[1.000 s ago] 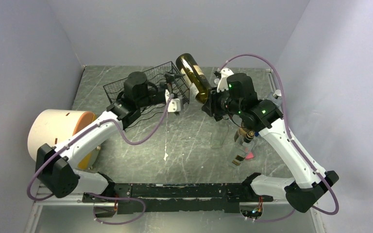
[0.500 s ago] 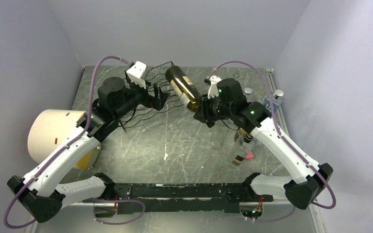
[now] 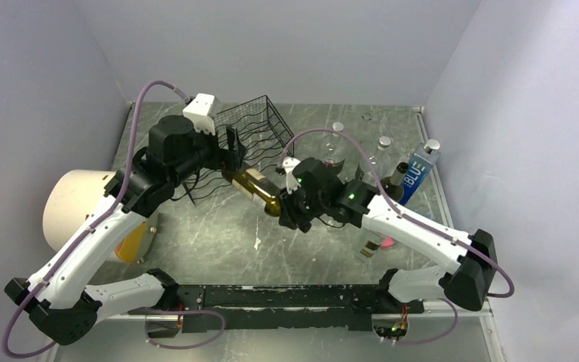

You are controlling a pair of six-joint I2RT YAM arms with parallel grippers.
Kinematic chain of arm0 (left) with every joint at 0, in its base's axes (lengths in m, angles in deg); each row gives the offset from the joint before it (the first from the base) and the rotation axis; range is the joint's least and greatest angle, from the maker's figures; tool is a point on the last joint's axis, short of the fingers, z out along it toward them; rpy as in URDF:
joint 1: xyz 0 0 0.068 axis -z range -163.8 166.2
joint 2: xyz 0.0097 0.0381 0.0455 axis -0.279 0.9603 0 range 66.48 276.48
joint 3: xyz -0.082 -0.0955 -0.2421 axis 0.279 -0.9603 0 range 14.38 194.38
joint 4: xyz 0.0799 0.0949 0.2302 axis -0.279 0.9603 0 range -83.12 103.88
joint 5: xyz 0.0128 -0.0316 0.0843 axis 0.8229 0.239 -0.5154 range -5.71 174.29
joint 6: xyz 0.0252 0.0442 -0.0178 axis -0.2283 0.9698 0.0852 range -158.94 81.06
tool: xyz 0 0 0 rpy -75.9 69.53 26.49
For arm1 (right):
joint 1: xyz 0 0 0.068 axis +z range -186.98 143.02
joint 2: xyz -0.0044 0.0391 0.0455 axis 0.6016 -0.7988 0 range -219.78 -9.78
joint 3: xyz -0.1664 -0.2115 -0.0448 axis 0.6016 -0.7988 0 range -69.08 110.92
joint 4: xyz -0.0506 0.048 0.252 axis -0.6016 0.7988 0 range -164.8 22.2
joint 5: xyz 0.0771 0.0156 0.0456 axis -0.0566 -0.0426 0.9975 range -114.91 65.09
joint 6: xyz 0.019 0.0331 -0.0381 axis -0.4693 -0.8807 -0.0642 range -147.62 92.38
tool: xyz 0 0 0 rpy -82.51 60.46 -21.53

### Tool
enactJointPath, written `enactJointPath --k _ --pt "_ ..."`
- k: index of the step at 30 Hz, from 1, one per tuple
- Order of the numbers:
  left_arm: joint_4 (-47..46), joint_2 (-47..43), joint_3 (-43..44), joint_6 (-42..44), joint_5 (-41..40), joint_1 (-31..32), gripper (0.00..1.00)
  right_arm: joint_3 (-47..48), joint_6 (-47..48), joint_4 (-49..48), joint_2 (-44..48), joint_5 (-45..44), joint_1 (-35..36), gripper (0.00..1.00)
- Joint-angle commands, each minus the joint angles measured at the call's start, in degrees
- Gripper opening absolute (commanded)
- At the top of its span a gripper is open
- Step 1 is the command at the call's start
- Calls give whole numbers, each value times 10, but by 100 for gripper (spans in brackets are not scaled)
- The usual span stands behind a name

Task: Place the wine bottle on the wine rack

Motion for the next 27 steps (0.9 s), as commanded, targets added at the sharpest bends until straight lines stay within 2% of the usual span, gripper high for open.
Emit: enactJointPath --k 1,10,17,21,27 --pt "19 -20 -18 -32 -66 -9 99 -19 23 -80 -10 -27 15 0" --pt "-2 -30 -82 -76 -66 -64 99 -49 -4 -129 -55 -148 16 0" --pt "-27 -35 -145 -63 -20 -153 99 -18 -23 -120 -107 -252 15 0" --pt "-18 -10 -143 -45 -13 -213 99 2 -17 -111 -135 -266 14 0" --pt "-13 15 -147 -48 -23 -259 99 -1 -21 -136 -140 -297 11 0"
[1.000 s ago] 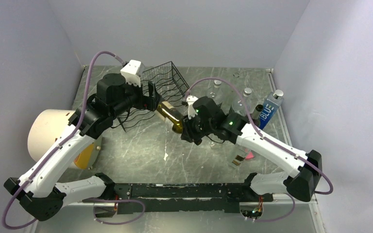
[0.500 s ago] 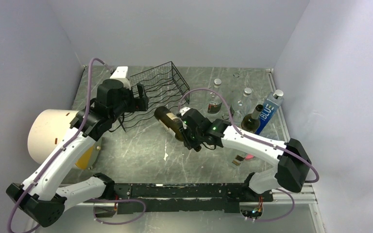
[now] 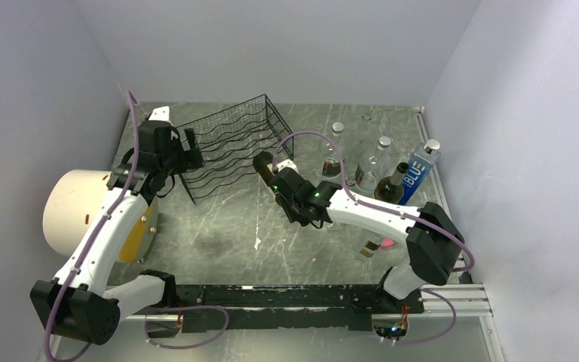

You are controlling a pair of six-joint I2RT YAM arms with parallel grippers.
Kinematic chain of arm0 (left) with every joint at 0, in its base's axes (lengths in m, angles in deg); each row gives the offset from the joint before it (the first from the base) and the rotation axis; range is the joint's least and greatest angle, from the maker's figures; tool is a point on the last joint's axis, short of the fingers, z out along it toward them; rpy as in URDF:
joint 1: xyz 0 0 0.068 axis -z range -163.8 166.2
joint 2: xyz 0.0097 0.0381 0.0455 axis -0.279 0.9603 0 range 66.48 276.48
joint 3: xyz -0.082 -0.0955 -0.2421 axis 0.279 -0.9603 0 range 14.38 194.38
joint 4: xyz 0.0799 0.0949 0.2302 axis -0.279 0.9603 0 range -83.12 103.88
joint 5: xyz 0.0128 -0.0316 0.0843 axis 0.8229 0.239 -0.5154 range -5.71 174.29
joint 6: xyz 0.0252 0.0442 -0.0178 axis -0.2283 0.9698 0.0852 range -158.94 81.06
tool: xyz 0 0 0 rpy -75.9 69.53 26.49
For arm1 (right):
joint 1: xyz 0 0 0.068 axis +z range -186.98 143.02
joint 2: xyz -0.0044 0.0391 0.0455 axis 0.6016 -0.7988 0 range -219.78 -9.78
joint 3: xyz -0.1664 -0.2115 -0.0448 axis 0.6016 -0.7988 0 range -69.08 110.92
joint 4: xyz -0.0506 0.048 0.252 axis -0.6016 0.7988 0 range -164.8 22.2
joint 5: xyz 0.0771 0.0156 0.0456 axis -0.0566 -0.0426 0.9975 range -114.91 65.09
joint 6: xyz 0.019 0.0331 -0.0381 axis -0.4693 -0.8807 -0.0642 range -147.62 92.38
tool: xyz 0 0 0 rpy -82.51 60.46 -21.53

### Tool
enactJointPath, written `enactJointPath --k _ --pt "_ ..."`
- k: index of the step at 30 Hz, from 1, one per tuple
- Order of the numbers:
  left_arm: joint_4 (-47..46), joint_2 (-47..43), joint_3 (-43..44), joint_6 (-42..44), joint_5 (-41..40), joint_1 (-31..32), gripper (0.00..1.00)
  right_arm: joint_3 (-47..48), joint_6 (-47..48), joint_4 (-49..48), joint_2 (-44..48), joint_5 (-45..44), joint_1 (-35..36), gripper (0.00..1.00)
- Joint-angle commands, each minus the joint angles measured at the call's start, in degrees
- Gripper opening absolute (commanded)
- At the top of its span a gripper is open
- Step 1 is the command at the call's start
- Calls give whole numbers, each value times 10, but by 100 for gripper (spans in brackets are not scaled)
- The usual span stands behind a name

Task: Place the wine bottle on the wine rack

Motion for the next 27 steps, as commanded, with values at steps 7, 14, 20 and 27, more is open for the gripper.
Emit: enactJointPath --k 7,14,20,27 --pt "-6 22 -15 5 -4 -33 97 39 -6 -101 -6 -71 -23 0" --pt "-1 27 -11 13 1 -35 94 41 34 -180 -44 -69 -34 0" --pt "5 30 -1 20 28 -35 93 44 45 -237 -76 -64 -61 0" --pt "9 17 23 39 102 -35 92 52 67 -286 -108 -23 -93 0"
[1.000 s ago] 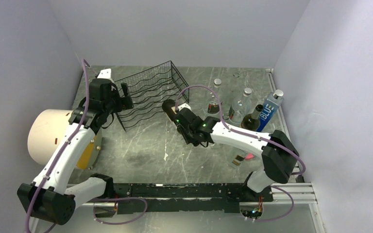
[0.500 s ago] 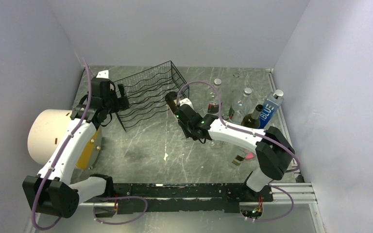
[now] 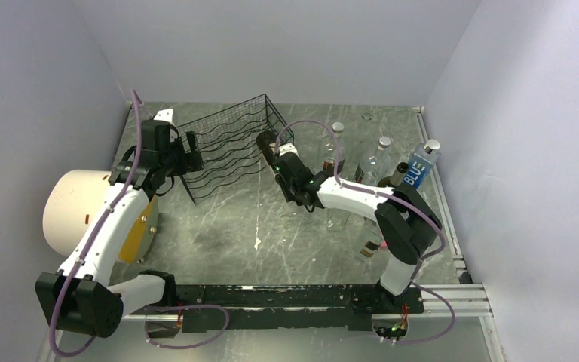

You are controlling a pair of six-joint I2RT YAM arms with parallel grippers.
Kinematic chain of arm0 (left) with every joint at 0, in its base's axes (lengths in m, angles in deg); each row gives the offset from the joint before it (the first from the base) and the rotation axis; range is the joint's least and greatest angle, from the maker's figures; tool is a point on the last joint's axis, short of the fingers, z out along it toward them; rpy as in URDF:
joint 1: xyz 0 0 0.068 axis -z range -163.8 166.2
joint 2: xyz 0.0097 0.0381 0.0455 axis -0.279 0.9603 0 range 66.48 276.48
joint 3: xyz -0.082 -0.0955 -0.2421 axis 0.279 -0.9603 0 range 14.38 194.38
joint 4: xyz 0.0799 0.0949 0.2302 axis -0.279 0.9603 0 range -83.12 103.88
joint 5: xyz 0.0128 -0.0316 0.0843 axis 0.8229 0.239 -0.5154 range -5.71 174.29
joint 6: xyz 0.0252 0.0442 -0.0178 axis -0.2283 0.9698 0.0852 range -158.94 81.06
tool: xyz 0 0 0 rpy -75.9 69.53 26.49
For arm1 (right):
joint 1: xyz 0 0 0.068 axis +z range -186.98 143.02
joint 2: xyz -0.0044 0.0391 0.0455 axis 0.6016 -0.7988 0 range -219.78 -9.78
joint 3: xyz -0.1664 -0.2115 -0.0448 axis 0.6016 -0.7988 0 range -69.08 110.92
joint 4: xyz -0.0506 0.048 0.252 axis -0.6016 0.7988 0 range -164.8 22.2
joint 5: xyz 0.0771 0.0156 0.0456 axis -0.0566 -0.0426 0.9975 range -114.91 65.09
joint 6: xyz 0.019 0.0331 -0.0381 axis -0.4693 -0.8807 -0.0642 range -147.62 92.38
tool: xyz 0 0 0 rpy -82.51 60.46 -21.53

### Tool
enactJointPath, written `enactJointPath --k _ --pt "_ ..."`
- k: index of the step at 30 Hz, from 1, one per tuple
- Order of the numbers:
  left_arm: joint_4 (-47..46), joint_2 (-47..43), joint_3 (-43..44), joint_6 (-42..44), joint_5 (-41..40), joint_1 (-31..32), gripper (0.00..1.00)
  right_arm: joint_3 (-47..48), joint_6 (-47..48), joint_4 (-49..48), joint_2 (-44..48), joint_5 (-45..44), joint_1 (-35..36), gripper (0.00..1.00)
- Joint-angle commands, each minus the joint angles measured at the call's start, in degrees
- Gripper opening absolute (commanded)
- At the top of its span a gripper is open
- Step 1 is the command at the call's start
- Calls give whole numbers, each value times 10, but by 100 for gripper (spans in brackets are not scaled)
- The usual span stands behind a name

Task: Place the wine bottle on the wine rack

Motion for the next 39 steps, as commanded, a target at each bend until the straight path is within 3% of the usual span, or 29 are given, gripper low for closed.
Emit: enactJointPath --k 1,23,30,39 --pt "2 -15 34 21 67 -5 92 42 19 -121 -7 1 -18 0" --pt "0 -36 69 31 216 -5 93 148 51 -178 -142 36 -67 0" --pt "4 -40 73 30 224 -5 93 174 79 -149 -165 21 -67 19" --pt "5 -46 77 24 220 -5 95 174 83 -141 -161 39 -68 63"
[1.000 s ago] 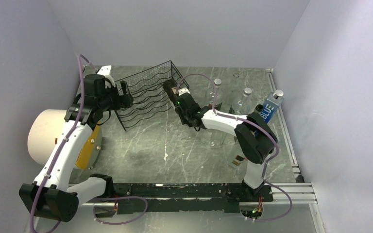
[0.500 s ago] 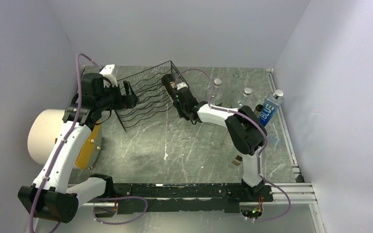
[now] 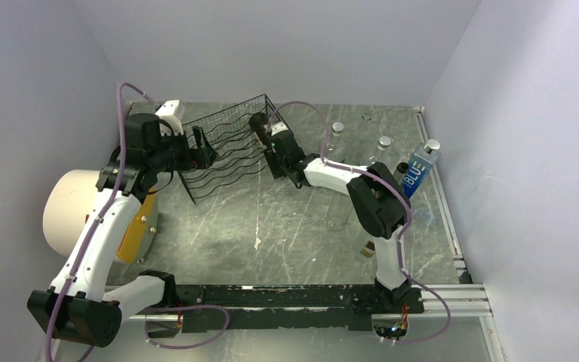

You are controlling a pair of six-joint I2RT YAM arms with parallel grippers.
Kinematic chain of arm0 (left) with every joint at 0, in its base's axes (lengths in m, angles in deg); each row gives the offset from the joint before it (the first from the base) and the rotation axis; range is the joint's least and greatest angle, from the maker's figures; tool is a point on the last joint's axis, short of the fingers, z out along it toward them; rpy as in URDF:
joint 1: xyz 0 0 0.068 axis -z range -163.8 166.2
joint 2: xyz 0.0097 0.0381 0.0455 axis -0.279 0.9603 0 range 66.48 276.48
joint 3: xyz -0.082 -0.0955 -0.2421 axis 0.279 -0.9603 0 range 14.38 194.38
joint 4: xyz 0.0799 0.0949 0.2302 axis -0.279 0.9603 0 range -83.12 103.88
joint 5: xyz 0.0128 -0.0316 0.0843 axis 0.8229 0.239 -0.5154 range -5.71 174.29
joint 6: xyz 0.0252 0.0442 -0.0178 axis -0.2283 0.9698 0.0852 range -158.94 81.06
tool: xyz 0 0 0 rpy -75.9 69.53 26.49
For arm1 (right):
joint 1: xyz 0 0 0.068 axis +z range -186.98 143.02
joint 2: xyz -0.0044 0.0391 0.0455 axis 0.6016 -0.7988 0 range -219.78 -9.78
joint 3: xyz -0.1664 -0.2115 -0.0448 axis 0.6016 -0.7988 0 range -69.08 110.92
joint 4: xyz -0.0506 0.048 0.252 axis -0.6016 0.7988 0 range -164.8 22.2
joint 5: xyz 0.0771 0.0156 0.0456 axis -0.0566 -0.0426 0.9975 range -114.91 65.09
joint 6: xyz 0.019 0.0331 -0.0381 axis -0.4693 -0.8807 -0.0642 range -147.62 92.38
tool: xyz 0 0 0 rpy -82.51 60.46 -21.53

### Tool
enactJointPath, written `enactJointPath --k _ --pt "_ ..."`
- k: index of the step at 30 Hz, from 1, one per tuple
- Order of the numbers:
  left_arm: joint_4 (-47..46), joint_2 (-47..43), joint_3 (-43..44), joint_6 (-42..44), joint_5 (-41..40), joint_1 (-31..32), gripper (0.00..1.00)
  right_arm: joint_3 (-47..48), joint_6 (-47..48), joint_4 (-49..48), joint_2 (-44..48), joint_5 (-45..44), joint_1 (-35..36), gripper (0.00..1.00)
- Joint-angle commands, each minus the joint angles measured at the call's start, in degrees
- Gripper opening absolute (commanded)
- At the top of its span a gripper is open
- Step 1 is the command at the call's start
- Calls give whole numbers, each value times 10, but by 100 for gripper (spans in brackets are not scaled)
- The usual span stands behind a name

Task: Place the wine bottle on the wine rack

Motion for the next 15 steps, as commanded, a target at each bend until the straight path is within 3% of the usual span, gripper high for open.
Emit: enactJointPath --k 1,5,15 --pt "2 -16 28 -2 3 -5 96 25 3 -35 16 -2 -1 68" --pt "0 -27 34 6 -2 -5 97 29 -6 -10 39 5 -1 75" --pt "-46 -87 21 19 32 -5 99 12 -46 62 191 8 0 76"
